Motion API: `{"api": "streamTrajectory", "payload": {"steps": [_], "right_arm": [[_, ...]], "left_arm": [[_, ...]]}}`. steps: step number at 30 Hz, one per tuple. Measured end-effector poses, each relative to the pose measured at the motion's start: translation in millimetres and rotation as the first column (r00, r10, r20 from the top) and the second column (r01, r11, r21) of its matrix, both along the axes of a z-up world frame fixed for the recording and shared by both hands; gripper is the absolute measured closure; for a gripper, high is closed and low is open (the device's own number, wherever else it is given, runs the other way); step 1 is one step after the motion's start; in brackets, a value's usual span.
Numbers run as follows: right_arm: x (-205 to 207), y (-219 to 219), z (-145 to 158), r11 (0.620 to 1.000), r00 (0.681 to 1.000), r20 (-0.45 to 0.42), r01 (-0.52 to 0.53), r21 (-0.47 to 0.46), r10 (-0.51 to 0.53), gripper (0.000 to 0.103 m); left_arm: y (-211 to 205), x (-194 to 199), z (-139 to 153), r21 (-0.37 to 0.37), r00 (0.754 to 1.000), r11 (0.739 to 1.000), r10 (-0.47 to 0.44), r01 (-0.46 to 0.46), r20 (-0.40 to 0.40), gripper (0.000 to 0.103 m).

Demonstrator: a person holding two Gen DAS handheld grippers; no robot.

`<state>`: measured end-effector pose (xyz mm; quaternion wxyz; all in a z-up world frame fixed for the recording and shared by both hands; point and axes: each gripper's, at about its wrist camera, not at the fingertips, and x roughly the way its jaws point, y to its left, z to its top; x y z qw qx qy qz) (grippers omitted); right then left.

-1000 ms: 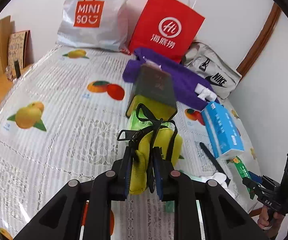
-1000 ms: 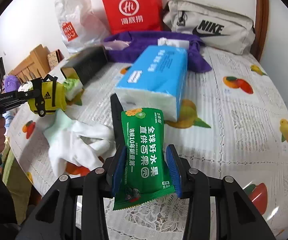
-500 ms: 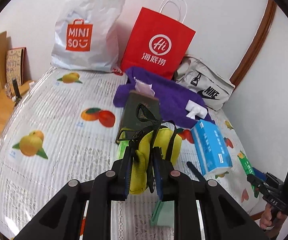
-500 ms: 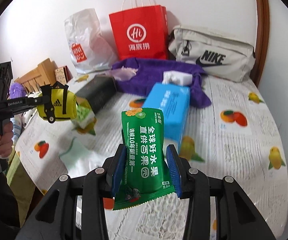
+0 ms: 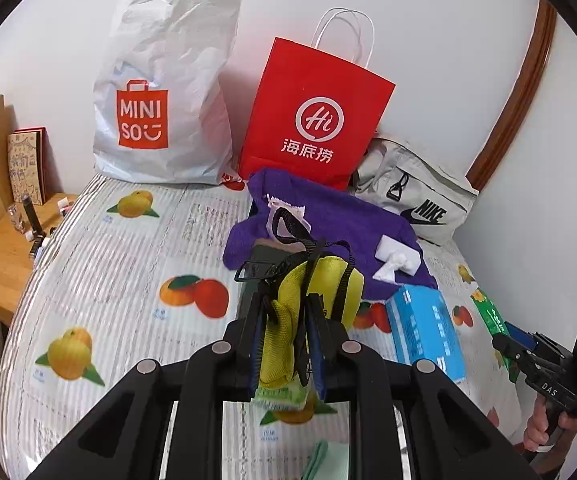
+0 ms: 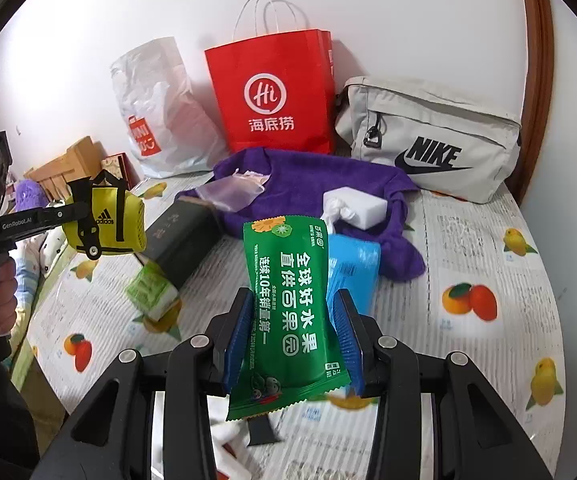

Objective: Organize soft objects
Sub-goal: 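Carry the green packet with the right gripper while the left gripper carries the yellow pouch onto the towel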

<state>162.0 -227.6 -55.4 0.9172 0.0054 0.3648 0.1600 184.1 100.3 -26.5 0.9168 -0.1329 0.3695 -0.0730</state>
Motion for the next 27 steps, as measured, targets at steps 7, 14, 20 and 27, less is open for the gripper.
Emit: {"api": "streamTrajectory", "payload": {"steps": [7,14,20,27], "right_arm": [[34.2,1.9,9.7,1.0,1.0,0.004,0.014,0.008,-0.014,0.062],[66.7,5.7,14.7,0.999,0.999,0.01,0.032,0.004,-0.032,0.062],[92.0,2.8,14.7,0.998,0.998,-0.001,0.058,0.01,-0.058,0.062],[124.0,3.9,6.1,0.998,0.998,-0.021,0.067,-0.013,-0.067,0.062]], "left_arm": [[-6.2,27.8,7.8,0.016,1.0,1.0,-0.004,0.005,-0.011,0.084],[-11.7,53.3,12.1,0.037,1.0,0.999,-0.01,0.011,-0.016,0.084],[-16.0,77.4,13.5,0.047,1.0,0.999,-0.022,0.023,-0.018,0.084],[-19.0,109.9,6.2,0.039,0.999,0.999,-0.036,0.038,-0.039,0.084]]}}
